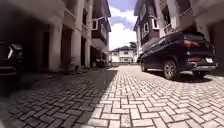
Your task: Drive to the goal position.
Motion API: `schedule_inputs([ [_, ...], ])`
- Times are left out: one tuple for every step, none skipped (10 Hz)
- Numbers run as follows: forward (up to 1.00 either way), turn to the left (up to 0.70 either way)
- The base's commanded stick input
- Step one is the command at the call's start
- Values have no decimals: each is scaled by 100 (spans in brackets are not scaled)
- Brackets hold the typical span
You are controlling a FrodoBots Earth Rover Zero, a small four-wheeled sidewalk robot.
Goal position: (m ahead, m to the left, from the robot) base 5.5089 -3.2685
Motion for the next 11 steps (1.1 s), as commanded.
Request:
schedule_inputs([
  [85, -4],
  [85, -18],
  [85, -13],
  [85, 0],
  [85, 0],
  [85, -8],
  [85, -22],
  [85, -6],
  [85, -6],
  [84, -16],
  [84, -22],
])
